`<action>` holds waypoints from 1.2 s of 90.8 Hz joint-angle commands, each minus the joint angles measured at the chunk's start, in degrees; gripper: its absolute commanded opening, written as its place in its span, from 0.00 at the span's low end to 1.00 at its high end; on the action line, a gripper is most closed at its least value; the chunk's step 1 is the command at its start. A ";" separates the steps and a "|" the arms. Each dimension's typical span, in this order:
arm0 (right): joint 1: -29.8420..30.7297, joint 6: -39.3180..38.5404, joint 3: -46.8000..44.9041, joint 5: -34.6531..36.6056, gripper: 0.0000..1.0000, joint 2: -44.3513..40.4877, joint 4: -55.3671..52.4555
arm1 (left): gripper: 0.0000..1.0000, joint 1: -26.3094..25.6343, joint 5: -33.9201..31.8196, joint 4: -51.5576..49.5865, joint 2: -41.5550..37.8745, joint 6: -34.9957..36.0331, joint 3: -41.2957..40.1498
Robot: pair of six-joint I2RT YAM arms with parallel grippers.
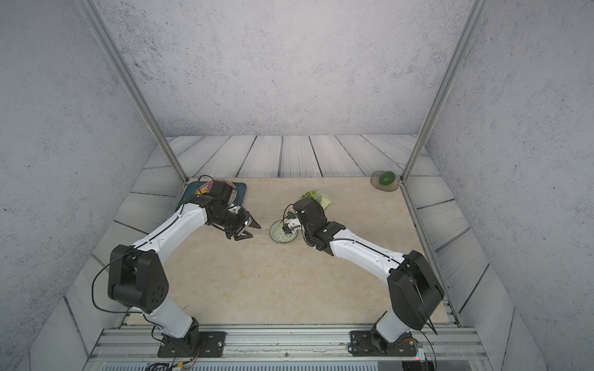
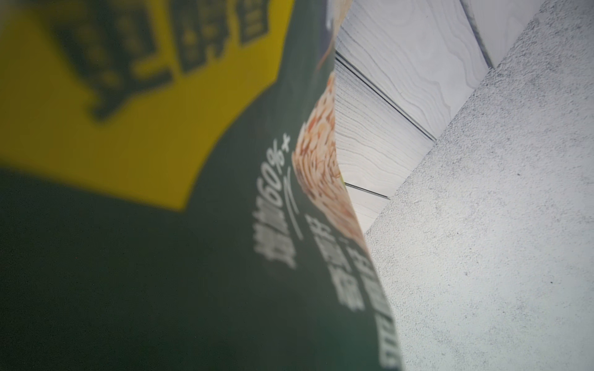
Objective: Pour the oats into the breakfast bowl
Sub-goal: Pour the oats into the bowl.
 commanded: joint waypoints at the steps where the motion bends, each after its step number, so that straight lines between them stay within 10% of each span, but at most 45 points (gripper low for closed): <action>1: 0.59 -2.88 1.30 4.74 0.00 -3.28 13.22 | 0.49 0.52 0.64 -0.16 0.48 -0.22 -0.58; 109: 1.58 -17.54 -7.45 -2.32 0.00 -2.39 37.24 | 0.48 0.52 2.32 1.16 0.94 -2.47 -1.18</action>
